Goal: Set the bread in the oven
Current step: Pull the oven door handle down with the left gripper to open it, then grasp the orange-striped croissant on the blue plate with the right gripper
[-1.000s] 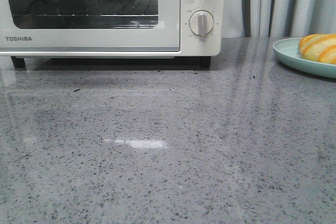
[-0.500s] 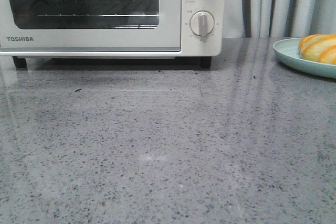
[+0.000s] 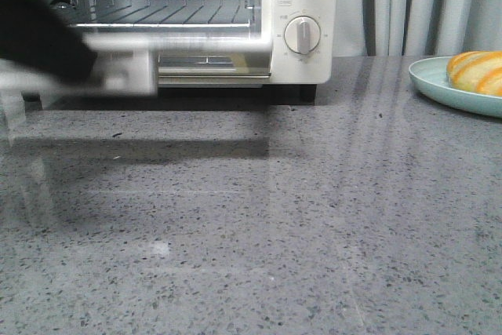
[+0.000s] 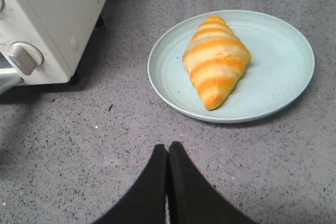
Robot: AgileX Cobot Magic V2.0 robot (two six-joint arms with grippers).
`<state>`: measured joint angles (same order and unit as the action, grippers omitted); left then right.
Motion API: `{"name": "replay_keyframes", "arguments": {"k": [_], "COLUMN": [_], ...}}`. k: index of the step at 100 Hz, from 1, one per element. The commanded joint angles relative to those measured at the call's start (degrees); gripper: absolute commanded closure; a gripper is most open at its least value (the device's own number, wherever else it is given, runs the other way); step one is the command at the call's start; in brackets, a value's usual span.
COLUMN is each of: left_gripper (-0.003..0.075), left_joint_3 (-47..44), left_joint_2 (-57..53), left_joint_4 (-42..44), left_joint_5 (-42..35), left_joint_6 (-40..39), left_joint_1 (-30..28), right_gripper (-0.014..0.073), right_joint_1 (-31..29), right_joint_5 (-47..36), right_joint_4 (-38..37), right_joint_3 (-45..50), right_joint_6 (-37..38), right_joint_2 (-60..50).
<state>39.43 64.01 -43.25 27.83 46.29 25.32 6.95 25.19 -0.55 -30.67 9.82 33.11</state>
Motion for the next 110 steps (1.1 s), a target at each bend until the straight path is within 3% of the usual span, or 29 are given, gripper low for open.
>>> {"name": "replay_keyframes", "arguments": {"k": [1,30,37,50,55,71,102,110], "left_gripper": [0.0742,0.0742,0.0742,0.0742,0.0742,0.0742,0.0742,0.0742], "left_joint_3": [-0.1,-0.7,-0.7,-0.7,-0.7,-0.7,-0.7,-0.7], "left_joint_2": [-1.6,-2.5,-4.1,-9.7,-12.3,-20.8,-29.0,-29.1], "left_joint_4": [-1.6,-1.6,-1.8,-1.9,-1.9,-1.9,-1.9,-1.9], "left_joint_5": [-4.5,-4.6,-4.0,-3.6,-3.5,-1.6,-1.1,-0.8], "left_joint_6": [-0.5,-0.5,-0.5,-0.5,-0.5,-0.5,-0.5,-0.5], "left_joint_1": [0.4,0.4,0.5,0.5,0.5,0.5,0.5,0.5], "right_gripper": [0.0662,0.0628,0.0528,0.0248,0.02,0.0202,0.0202,0.0265], "right_joint_1": [-0.3,-0.3,-0.3,-1.8,-3.3,-7.6,-7.4,-7.4], "right_joint_5": [-5.0,-4.4,-2.2,2.5,4.4,5.4,4.7,5.5], "right_joint_4": [-0.4,-2.0,-3.4,-5.3,-5.3,-5.3,-4.4,-4.3], "right_joint_3": [-2.0,-4.2,-7.7,-16.5,-19.9,-27.6,-35.2,-35.9], "right_joint_6": [-0.6,-0.6,-0.6,-0.6,-0.6,-0.6,-0.6,-0.6], "right_joint_2": [0.4,3.0,6.3,15.3,20.4,34.5,55.2,57.4]}}
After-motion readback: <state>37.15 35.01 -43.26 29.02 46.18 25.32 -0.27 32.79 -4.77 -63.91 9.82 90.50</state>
